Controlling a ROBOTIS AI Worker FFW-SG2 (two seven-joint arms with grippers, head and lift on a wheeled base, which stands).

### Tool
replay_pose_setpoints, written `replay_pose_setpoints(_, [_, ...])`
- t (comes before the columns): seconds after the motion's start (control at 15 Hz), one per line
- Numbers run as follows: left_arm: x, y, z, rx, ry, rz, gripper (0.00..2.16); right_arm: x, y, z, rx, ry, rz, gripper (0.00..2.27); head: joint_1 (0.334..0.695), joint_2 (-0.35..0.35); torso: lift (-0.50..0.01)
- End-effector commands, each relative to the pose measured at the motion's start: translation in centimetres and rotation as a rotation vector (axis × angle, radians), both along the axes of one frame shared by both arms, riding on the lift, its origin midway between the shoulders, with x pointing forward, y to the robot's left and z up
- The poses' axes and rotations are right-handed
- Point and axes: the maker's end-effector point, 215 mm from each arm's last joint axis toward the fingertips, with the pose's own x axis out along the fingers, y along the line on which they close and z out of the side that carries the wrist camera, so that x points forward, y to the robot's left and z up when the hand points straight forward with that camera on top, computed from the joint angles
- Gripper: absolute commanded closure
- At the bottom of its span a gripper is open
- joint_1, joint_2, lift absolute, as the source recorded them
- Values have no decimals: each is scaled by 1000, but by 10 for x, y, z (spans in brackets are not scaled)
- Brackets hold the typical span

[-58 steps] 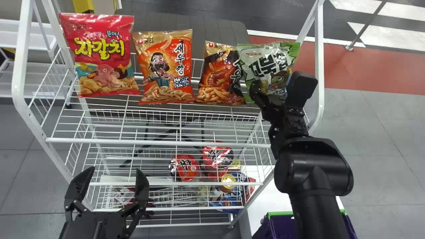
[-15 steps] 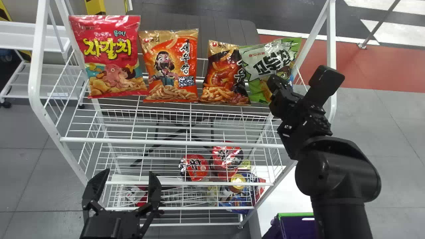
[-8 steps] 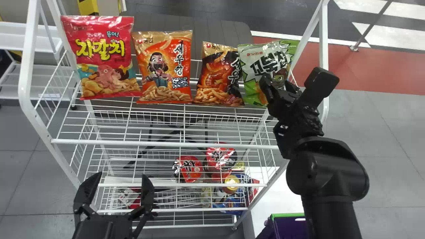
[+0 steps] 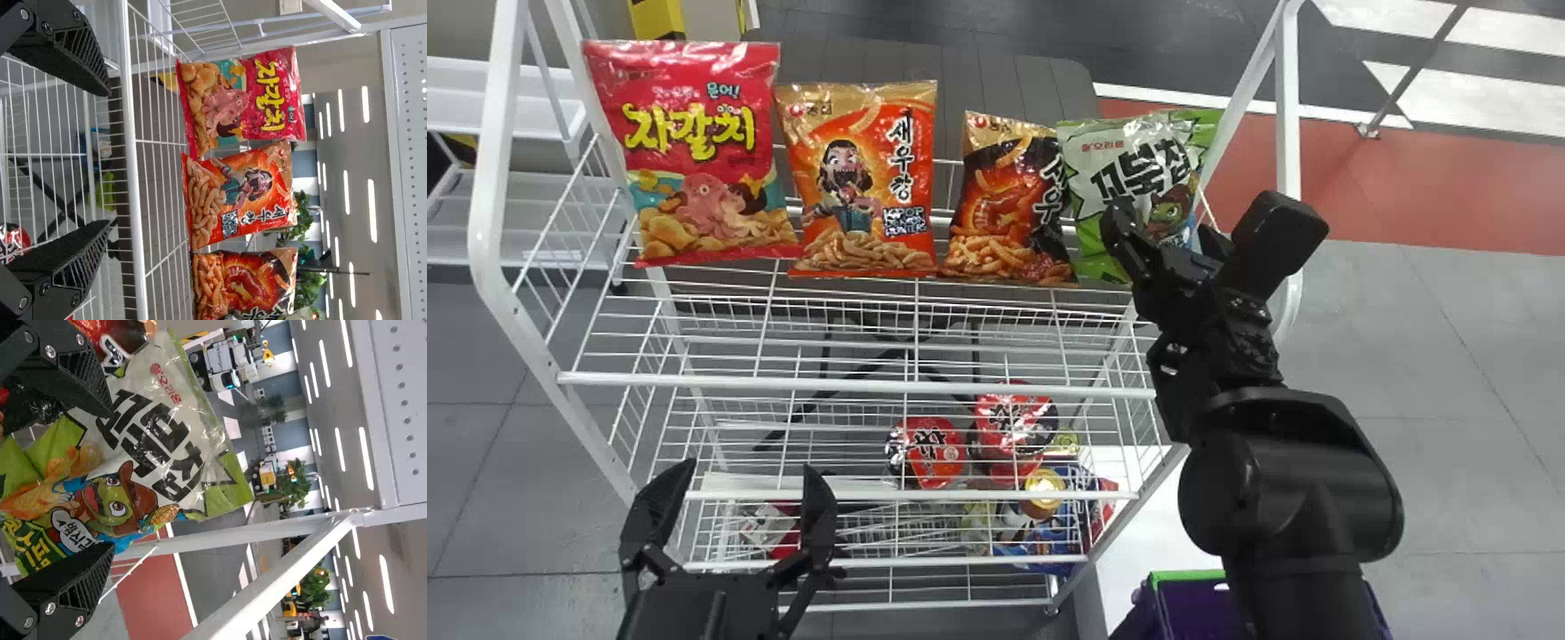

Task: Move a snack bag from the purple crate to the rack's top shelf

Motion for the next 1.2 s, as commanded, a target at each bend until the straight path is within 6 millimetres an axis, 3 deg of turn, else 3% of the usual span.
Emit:
replay_pose_setpoints(0.0, [1,1,1,1,-2,1,137,-7,5,4,0,-7,8,140,695,-184,0])
replay_pose_setpoints(0.13, [3,3,5,-5,-11,6,137,-18,17,6,4,-2,37,144,695,-180,0])
replay_pose_setpoints(0.47, [7,14,24,-12,-48,25,137,-53,88,35,-55,-36,207,140,695,-115,0])
replay_pose_setpoints(0.67, [4,31,48,-16,-75,35,137,-85,118,25,-128,14,299,130,695,-66,0])
replay_pose_setpoints(0.8, [0,46,60,-11,-91,48,137,-110,126,18,-150,36,344,130,695,-16,0])
replay_pose_setpoints(1.0, [-4,64,79,-17,-118,66,137,-148,110,-3,-158,93,369,137,695,24,0])
replay_pose_setpoints(1.13, [-8,64,94,-24,-130,56,137,-167,102,-4,-171,64,367,137,695,29,0])
